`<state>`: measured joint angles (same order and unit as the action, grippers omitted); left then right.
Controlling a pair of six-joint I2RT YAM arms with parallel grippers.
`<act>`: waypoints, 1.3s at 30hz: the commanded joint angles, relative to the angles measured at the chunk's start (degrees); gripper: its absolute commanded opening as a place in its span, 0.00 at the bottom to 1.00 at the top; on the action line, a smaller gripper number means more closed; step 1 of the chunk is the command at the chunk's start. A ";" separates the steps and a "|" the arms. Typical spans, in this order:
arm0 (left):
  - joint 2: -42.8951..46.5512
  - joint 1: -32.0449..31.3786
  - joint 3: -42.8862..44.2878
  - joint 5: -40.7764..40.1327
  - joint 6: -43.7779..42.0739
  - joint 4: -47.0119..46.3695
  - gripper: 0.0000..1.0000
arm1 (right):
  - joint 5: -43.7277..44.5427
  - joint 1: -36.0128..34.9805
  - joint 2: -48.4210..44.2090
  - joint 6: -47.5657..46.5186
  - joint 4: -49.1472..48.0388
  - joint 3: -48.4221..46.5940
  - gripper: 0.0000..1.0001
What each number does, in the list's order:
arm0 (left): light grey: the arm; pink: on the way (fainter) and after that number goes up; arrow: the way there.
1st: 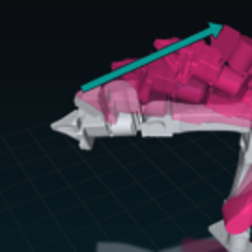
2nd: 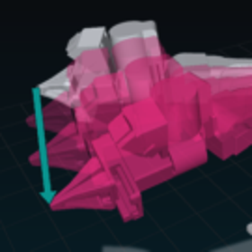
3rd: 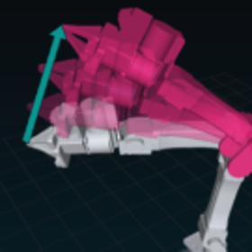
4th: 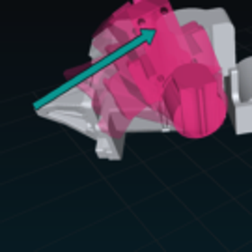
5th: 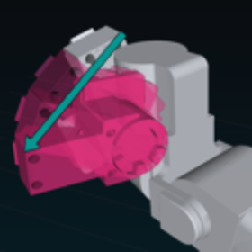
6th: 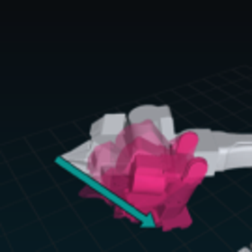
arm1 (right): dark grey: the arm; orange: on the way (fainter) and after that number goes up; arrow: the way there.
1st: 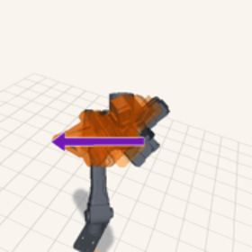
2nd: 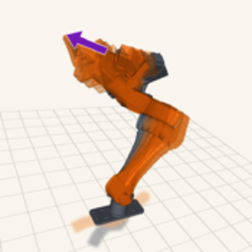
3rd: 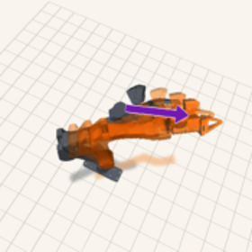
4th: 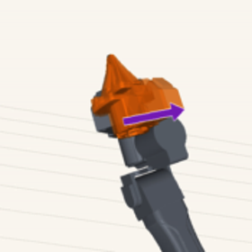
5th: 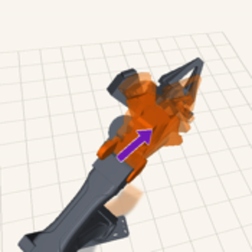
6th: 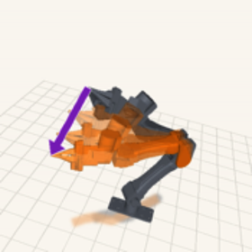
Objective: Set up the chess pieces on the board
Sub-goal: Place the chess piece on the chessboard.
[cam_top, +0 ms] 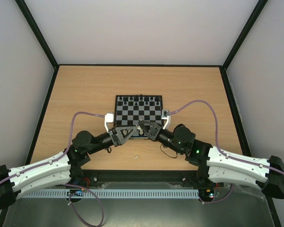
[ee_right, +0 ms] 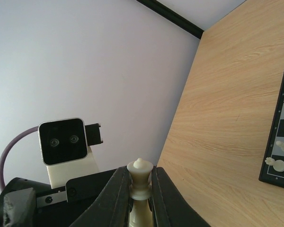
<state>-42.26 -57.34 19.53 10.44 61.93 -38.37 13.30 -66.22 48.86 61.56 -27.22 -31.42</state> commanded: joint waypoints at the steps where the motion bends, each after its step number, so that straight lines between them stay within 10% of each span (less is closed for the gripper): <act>1: 0.11 -0.19 -0.62 -0.50 -0.47 -3.05 0.69 | -0.15 0.21 0.20 0.24 -5.08 -0.22 0.12; 27: -3.26 -0.38 -0.81 1.66 0.04 -4.52 0.26 | -1.54 0.20 1.70 -0.83 -6.36 -1.29 0.12; 39: -2.04 -0.39 0.20 0.60 -1.06 -0.37 0.23 | -1.62 0.19 0.53 -1.24 -3.87 -1.02 0.22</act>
<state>-45.39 -57.36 18.90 11.46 62.22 -39.22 10.70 -66.22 50.65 61.19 -31.00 -31.44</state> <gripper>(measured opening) 0.236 0.172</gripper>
